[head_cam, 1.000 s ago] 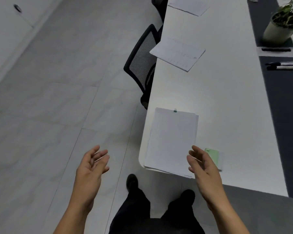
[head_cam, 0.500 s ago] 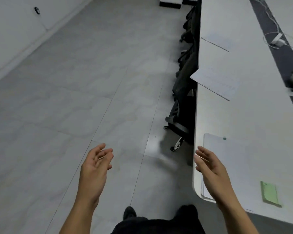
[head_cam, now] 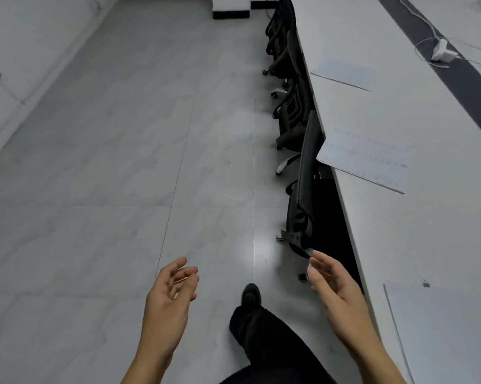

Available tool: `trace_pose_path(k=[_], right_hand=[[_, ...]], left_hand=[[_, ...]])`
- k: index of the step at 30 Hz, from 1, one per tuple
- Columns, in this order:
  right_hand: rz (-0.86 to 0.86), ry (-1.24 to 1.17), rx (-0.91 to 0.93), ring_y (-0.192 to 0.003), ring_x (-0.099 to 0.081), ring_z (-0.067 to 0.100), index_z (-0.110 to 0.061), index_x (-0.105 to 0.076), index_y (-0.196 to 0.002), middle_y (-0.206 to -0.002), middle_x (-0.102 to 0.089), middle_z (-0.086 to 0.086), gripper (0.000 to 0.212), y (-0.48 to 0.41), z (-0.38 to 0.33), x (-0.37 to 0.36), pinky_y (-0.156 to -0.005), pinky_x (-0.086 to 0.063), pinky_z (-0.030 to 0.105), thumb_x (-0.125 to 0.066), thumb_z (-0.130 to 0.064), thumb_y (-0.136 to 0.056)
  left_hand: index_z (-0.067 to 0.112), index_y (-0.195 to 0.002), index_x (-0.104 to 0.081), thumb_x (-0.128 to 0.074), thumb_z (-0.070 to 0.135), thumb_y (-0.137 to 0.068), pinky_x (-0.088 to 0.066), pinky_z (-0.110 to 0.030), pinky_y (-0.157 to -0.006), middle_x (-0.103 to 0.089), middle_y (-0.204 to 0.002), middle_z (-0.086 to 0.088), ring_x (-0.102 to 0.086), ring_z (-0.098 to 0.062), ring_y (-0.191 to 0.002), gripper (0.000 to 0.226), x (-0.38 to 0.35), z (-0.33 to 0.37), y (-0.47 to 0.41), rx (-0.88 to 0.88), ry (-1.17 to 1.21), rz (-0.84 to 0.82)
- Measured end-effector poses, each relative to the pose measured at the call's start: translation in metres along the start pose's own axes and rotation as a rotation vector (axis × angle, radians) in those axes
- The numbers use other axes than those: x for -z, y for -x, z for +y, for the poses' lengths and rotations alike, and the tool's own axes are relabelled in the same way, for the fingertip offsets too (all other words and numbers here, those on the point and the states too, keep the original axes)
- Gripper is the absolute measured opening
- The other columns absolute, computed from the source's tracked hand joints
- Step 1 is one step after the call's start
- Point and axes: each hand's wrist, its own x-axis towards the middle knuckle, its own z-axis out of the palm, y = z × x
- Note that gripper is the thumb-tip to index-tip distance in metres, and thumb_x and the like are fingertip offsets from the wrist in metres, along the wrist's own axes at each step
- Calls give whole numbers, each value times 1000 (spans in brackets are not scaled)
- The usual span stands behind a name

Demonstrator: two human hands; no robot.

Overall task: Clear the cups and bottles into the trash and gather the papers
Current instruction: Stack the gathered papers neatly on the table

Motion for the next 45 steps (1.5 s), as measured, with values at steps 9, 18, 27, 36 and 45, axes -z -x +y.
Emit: trace_pose_path(k=[9,18,27,36,45], right_hand=[[4,6,90,-113,-57,-10,-34,-57,-133,-124,-63,-19,37,-187,-139,-72,-91,-45,15,-62,-30,-96],[201,-6,-34,-111,-58,-8,-36,-58,-128,-124,-63,-19,36,-380,-189,-138,-75,-45,3,-64,-27,-94],[648,-169,-110,-108,-58,-12,-34,-55,-134,-126,-60,-23,42,-484,-261,-123,-76,-45,3,-64,-29,-93],[963,-398,-287,-109,-57,-12,-36,-55,-132,-127,-60,-23,39,-564,-230,-64,-78,-41,6,-63,-31,-94],[1044,-412,-336,-108,-52,-19,-37,-54,-132,-129,-55,-29,36,-670,-256,35,-73,-43,2,-59,-31,-97]], left_hand=[[32,-125,-59,-63,19,-94,-52,-42,-97,-70,-111,10,-66,-12,-108,34,-8,158,-190,-185,-44,-33],[38,-119,-59,-65,16,-92,-50,-50,-101,-71,-108,12,-66,-9,-104,35,-63,220,-432,-114,-85,-200],[37,-123,-57,-65,19,-93,-52,-45,-98,-70,-108,10,-65,-11,-105,35,-221,369,-607,-297,-309,-703],[34,-120,-57,-64,13,-94,-53,-43,-98,-67,-114,1,-65,-11,-103,35,-422,395,-654,-320,-502,-1013],[24,-133,-53,-65,17,-93,-53,-34,-91,-62,-116,6,-63,-7,-100,43,-601,445,-709,-445,-654,-1068]])
